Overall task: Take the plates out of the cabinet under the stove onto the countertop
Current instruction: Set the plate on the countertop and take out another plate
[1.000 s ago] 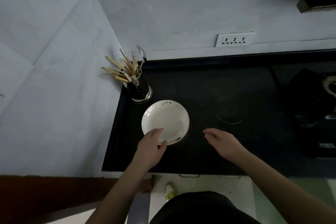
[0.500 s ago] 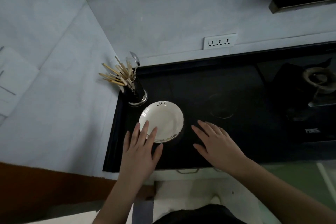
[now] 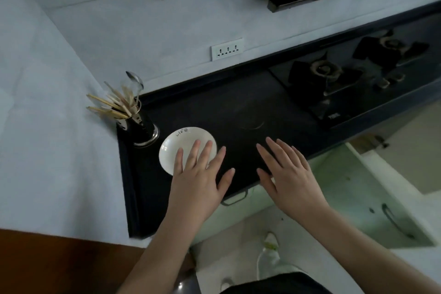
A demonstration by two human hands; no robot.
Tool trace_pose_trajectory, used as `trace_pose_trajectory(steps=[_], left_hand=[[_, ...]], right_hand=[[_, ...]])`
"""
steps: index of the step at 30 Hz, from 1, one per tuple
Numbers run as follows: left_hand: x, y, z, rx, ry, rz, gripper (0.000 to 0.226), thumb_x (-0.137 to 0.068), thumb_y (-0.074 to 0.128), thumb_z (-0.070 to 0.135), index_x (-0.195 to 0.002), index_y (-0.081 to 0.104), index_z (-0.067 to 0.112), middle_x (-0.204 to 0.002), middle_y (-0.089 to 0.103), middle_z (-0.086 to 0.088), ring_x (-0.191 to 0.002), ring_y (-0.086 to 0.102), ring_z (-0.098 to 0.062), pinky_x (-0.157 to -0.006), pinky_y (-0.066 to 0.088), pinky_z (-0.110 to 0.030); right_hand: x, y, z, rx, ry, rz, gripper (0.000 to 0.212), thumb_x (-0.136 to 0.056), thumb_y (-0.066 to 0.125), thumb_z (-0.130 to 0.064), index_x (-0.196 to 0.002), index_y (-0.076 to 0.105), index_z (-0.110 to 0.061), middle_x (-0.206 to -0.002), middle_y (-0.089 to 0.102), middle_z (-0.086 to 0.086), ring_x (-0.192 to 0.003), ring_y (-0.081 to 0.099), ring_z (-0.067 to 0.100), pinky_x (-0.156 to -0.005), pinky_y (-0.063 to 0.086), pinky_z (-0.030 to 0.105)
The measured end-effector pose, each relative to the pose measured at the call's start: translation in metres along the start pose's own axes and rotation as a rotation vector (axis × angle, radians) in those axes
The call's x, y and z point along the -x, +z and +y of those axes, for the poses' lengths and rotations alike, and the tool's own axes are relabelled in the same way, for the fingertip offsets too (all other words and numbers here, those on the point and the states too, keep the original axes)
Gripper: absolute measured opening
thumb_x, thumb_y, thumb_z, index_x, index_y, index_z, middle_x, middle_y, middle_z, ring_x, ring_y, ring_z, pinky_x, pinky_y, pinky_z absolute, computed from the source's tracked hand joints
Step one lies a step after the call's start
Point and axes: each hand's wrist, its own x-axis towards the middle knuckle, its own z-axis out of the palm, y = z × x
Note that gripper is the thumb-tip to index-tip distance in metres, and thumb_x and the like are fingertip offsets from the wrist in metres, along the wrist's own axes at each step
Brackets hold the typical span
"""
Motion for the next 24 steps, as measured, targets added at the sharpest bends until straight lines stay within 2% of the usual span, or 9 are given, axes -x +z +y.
trace_pose_trajectory(steps=[3, 6, 8, 11, 15, 20, 24], left_hand=[[-0.002, -0.005, 0.026, 0.035, 0.124, 0.001, 0.07, -0.094, 0.0, 0.064, -0.155, 0.017, 0.034, -0.164, 0.018, 0.0, -0.151, 0.006, -0.023, -0.12, -0.002, -0.046], [-0.005, -0.01, 0.055, 0.058, 0.241, 0.016, 0.068, -0.096, 0.004, 0.062, -0.157, 0.006, 0.032, -0.165, 0.016, 0.0, -0.151, 0.009, -0.023, -0.121, 0.008, -0.044], [-0.004, -0.012, 0.077, 0.062, 0.329, 0.019, 0.067, -0.097, 0.01, 0.061, -0.157, 0.002, 0.031, -0.165, 0.016, -0.002, -0.151, 0.012, -0.024, -0.12, 0.011, -0.044], [-0.006, -0.014, 0.107, 0.052, 0.449, 0.038, 0.066, -0.099, 0.013, 0.06, -0.156, -0.003, 0.032, -0.165, 0.013, -0.001, -0.151, 0.01, -0.024, -0.12, 0.008, -0.043], [-0.009, -0.017, 0.162, 0.076, 0.573, 0.025, 0.069, -0.096, 0.005, 0.062, -0.155, -0.01, 0.032, -0.166, 0.007, 0.001, -0.151, 0.003, -0.021, -0.12, 0.002, -0.042], [-0.007, -0.023, 0.246, 0.093, 0.736, 0.021, 0.07, -0.093, 0.0, 0.064, -0.153, -0.017, 0.034, -0.166, 0.002, 0.002, -0.151, -0.003, -0.019, -0.119, -0.006, -0.038], [0.006, -0.027, 0.31, 0.089, 0.851, 0.018, 0.073, -0.089, -0.006, 0.068, -0.154, -0.013, 0.034, -0.166, 0.001, 0.001, -0.151, -0.004, -0.018, -0.12, -0.004, -0.039]], right_hand=[[0.035, -0.012, 0.006, 0.047, 0.126, 0.03, 0.059, -0.099, 0.023, -0.053, -0.151, 0.029, -0.026, -0.157, 0.031, 0.002, -0.148, 0.02, 0.022, -0.12, 0.015, 0.042], [0.071, -0.024, 0.019, 0.097, 0.257, 0.021, 0.063, -0.098, 0.016, -0.056, -0.153, 0.024, -0.026, -0.157, 0.031, 0.003, -0.147, 0.022, 0.023, -0.12, 0.017, 0.042], [0.092, -0.034, 0.03, 0.086, 0.33, 0.033, 0.065, -0.097, 0.014, -0.056, -0.151, 0.029, -0.023, -0.154, 0.037, 0.005, -0.145, 0.028, 0.026, -0.119, 0.022, 0.045], [0.12, -0.047, 0.044, 0.079, 0.423, 0.076, 0.064, -0.097, 0.017, -0.053, -0.148, 0.038, -0.021, -0.149, 0.045, 0.004, -0.141, 0.035, 0.026, -0.117, 0.027, 0.047], [0.169, -0.063, 0.071, 0.064, 0.555, 0.163, 0.06, -0.097, 0.024, -0.048, -0.144, 0.046, -0.018, -0.146, 0.049, 0.008, -0.139, 0.039, 0.03, -0.116, 0.028, 0.047], [0.249, -0.086, 0.108, 0.066, 0.746, 0.214, 0.062, -0.097, 0.015, -0.052, -0.149, 0.035, -0.024, -0.155, 0.037, 0.002, -0.146, 0.026, 0.023, -0.12, 0.017, 0.042], [0.315, -0.098, 0.136, 0.067, 0.887, 0.258, 0.06, -0.101, 0.016, -0.051, -0.151, 0.031, -0.024, -0.157, 0.033, 0.002, -0.148, 0.021, 0.022, -0.121, 0.015, 0.041]])
